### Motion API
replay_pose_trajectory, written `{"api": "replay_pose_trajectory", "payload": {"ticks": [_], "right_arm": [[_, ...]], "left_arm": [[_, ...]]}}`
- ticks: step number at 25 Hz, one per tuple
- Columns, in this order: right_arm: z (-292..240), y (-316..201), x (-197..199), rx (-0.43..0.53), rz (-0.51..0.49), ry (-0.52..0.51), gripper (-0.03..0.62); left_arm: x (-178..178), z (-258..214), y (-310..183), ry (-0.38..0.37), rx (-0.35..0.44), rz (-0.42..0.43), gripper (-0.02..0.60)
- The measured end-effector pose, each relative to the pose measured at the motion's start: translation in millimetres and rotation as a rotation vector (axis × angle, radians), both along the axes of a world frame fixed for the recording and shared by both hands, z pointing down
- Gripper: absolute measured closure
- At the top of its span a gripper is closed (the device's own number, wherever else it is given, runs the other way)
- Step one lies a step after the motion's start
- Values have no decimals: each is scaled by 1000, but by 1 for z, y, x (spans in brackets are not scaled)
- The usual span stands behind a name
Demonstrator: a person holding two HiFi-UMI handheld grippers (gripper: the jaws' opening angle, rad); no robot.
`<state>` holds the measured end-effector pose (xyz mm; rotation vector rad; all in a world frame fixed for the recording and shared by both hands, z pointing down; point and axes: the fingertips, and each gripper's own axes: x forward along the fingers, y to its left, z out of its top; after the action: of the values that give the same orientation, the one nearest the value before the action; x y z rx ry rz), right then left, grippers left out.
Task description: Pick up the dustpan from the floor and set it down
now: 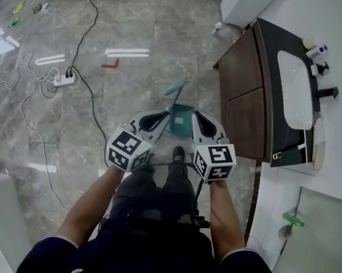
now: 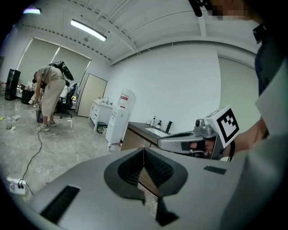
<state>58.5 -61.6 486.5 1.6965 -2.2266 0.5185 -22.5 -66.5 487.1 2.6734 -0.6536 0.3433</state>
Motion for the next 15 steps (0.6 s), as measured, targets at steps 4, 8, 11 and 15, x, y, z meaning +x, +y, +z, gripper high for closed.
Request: {"api": "replay_pose_trajectory", "payload": {"ticks": [4,8,11,15], "right_arm": [[29,-18,17,-26,-50,-11,586],[70,-42,29,-86,-124,-24,586],[108,-62,37,-124,-150,-20,586],[159,-89,46,-166,-162,-16,581]], "left_arm": [[18,16,-13,-37,-11,-46,568],[33,40,-33,-75,-30,-105,568],[43,67,-46,-106,-51,-137,568],[48,98,-61,-144,-93,-200,568]]}}
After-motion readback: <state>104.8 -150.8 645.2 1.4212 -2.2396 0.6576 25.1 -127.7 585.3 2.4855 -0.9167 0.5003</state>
